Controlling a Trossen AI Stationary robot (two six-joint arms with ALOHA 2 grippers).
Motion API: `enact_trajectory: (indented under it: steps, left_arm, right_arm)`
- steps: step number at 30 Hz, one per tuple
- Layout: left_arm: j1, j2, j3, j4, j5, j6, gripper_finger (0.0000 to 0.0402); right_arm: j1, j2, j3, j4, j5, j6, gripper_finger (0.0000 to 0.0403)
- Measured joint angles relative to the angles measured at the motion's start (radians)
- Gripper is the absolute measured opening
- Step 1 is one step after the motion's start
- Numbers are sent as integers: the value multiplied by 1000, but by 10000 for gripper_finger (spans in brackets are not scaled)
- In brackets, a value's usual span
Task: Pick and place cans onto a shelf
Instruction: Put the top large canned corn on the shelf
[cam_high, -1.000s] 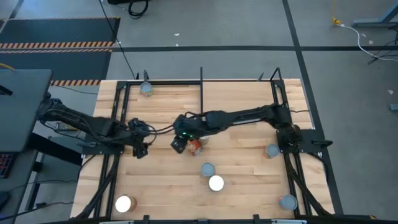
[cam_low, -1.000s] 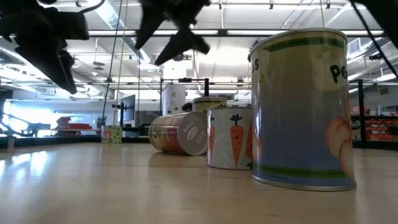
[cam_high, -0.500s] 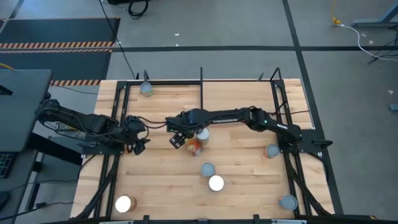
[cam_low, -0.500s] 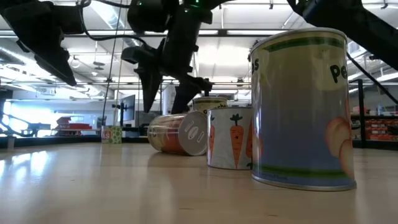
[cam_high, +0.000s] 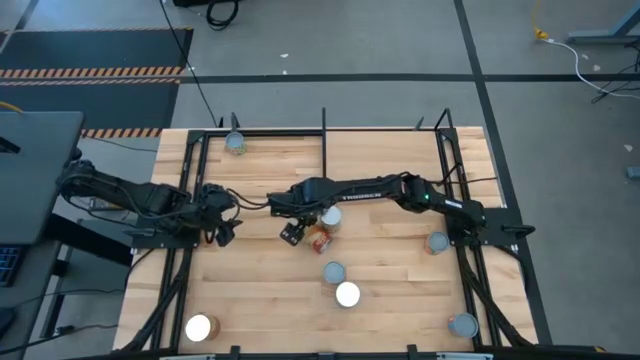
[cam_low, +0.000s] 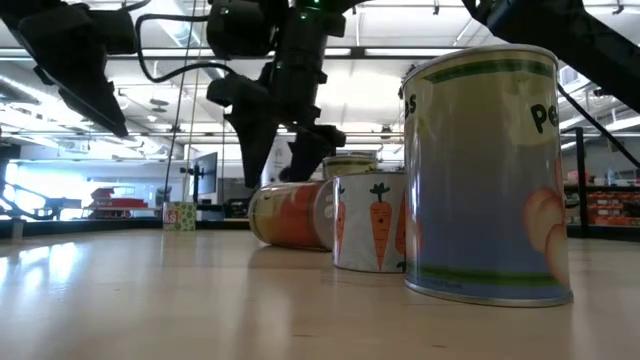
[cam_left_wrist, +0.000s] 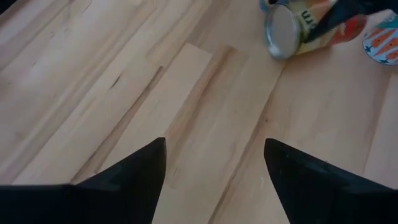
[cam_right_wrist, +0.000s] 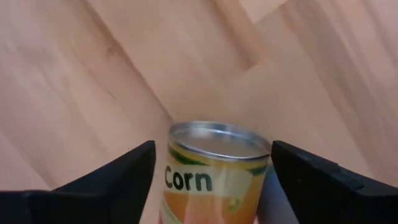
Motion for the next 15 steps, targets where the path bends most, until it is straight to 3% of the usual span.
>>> enact_trajectory:
  steps: [7, 15]
  left_arm:
    - [25, 0, 0, -1, 0, 2, 275]
    - [25, 0, 0, -1, 0, 3, 275]
  right_arm:
    - [2, 0, -9, -39, -5, 0, 385]
    - [2, 0, -99, 3, -28, -8, 385]
